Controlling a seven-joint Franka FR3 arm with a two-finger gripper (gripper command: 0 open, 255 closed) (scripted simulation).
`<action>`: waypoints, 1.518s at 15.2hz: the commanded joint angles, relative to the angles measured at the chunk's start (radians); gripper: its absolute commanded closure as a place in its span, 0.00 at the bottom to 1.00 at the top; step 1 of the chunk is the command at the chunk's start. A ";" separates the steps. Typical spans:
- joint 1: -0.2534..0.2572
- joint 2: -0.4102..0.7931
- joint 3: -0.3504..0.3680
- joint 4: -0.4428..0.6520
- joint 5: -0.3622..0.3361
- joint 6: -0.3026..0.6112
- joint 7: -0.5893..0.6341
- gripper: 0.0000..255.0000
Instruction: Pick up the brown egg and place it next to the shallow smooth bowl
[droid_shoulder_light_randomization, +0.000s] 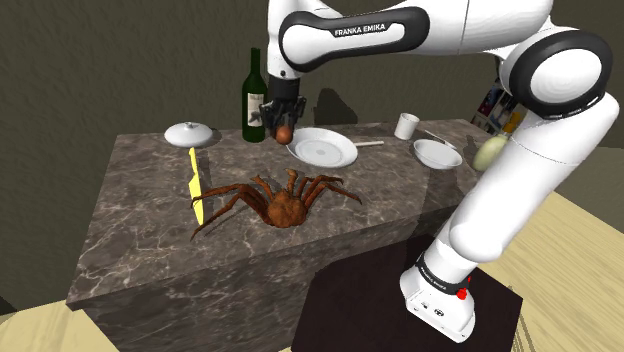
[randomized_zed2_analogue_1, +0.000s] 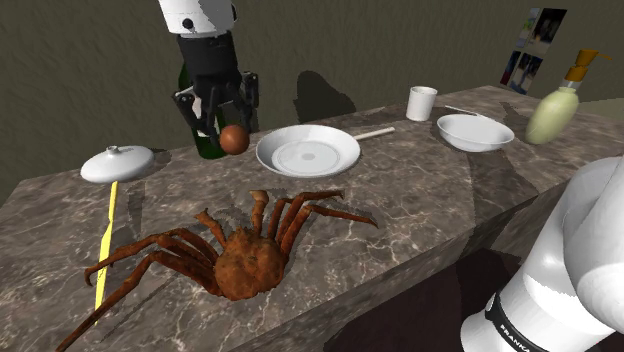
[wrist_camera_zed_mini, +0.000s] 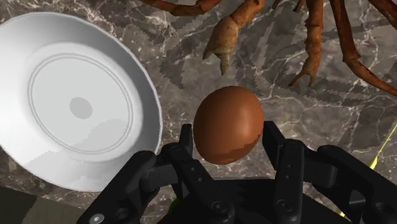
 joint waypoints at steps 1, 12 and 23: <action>-0.018 -0.070 -0.018 -0.074 0.019 0.009 -0.042 1.00; -0.079 -0.426 -0.154 -0.435 0.053 0.026 -0.260 1.00; -0.168 -0.726 -0.333 -0.661 -0.036 -0.036 -0.482 1.00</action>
